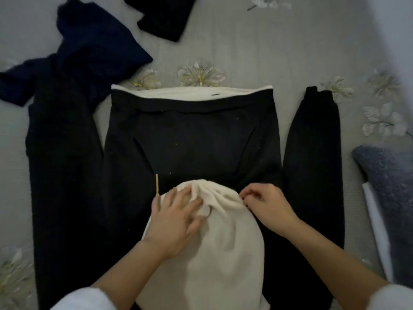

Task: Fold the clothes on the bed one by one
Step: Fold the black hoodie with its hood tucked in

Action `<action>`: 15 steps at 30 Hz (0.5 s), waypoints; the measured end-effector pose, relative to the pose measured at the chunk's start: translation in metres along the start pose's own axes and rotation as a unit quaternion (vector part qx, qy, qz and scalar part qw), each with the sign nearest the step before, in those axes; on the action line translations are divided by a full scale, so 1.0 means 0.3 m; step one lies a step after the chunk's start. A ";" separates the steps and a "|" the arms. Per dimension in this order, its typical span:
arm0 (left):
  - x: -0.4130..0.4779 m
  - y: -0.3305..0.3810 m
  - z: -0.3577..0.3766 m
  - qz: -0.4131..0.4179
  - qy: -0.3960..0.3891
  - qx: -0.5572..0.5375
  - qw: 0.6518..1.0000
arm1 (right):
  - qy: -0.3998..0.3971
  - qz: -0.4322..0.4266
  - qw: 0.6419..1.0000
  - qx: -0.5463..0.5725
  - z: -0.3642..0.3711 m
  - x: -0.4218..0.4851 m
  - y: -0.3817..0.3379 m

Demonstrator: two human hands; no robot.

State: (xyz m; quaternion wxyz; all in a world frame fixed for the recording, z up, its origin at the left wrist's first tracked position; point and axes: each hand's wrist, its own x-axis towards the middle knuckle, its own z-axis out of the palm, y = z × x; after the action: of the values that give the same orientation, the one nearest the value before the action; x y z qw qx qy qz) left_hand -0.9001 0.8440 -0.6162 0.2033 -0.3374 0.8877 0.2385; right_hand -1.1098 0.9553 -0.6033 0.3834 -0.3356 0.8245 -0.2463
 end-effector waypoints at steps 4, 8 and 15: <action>0.167 -0.055 -0.190 -0.050 0.157 -0.280 0.946 | 0.074 -0.030 0.997 0.008 -0.123 0.243 -0.092; 0.406 -0.233 -0.356 -0.136 0.279 -0.183 0.933 | 0.102 -0.056 0.991 -0.059 -0.202 0.496 -0.145; 0.645 -0.465 -0.448 -0.219 0.209 -0.029 0.953 | 0.090 -0.034 0.971 -0.217 -0.231 0.781 -0.174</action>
State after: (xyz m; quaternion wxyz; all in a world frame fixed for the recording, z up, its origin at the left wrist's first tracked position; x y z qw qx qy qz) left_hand -0.9634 0.5795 -0.6491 0.0509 -0.5717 0.8072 0.1380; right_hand -1.2587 0.7577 -0.6374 0.2170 -0.4151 0.8774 -0.1035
